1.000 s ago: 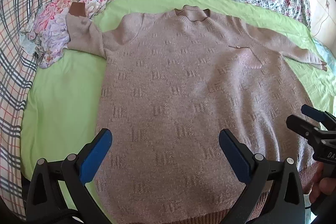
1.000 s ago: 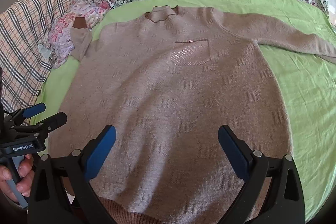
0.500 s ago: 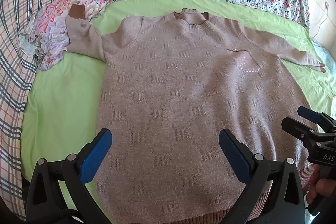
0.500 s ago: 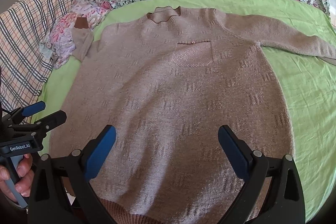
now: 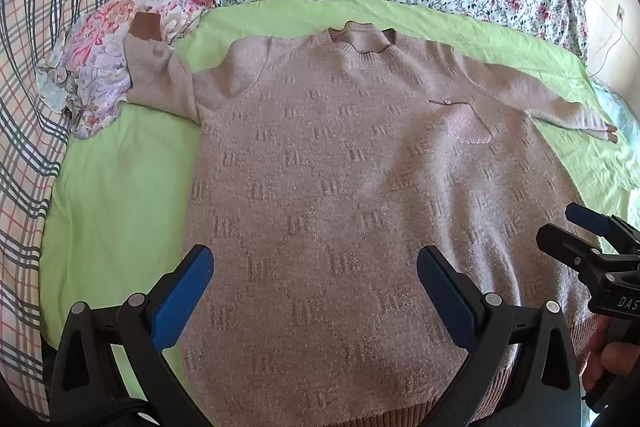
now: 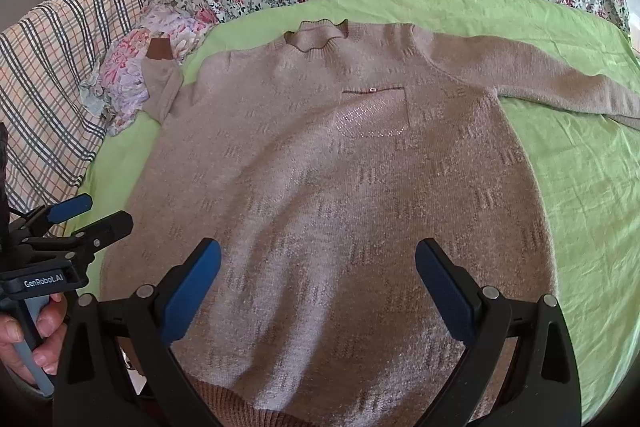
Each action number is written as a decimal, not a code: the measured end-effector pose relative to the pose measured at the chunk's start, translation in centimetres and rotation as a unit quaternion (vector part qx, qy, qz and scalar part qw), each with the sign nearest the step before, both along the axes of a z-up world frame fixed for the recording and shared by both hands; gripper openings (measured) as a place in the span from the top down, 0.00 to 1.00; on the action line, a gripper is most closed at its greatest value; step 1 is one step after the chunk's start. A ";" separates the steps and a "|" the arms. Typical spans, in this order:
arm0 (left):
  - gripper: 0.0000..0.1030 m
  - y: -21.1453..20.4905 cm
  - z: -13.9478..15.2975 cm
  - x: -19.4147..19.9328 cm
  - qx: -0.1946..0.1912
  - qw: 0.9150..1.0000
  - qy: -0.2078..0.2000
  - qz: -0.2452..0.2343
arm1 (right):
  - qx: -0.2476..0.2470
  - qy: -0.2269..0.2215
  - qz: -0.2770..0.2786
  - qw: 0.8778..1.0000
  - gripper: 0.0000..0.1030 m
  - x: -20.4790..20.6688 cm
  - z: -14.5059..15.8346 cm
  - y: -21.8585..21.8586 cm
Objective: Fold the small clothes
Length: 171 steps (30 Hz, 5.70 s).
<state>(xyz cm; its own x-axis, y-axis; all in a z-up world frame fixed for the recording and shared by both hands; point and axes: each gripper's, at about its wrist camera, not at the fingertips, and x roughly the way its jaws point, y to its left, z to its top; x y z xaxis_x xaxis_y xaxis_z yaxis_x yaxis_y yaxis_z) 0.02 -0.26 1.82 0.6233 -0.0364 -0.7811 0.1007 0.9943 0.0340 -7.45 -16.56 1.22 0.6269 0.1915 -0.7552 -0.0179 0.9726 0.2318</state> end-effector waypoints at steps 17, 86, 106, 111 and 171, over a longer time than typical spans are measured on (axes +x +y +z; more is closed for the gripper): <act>0.01 -0.2 -0.7 3.1 -0.018 0.999 0.029 0.000 | 0.049 0.015 -0.061 0.997 0.05 0.4 -0.7 -4.8; 0.01 3.7 -4.4 13.5 -0.163 0.984 0.074 0.020 | 0.193 0.062 0.175 0.964 0.89 24.5 -1.5 9.2; 0.95 0.3 -3.0 22.0 -0.194 0.981 -0.012 -0.019 | 0.187 -0.046 -0.115 0.975 0.45 12.6 2.4 -14.2; 0.95 3.4 -4.5 22.6 -0.180 0.984 0.000 0.018 | 0.140 -0.008 -0.148 0.979 0.45 15.5 1.0 -17.1; 0.97 19.5 -1.2 38.9 -0.024 0.991 0.006 0.133 | 0.148 0.020 -0.001 0.989 0.47 14.1 -0.2 -4.1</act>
<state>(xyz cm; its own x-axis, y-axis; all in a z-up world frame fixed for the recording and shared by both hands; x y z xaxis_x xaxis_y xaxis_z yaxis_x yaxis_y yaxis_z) 38.88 19.22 0.61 0.6065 0.0920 -0.7898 -0.1660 0.9860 -0.0126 6.61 -20.69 1.07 0.5979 0.4063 -0.6910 -0.0012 0.8625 0.5061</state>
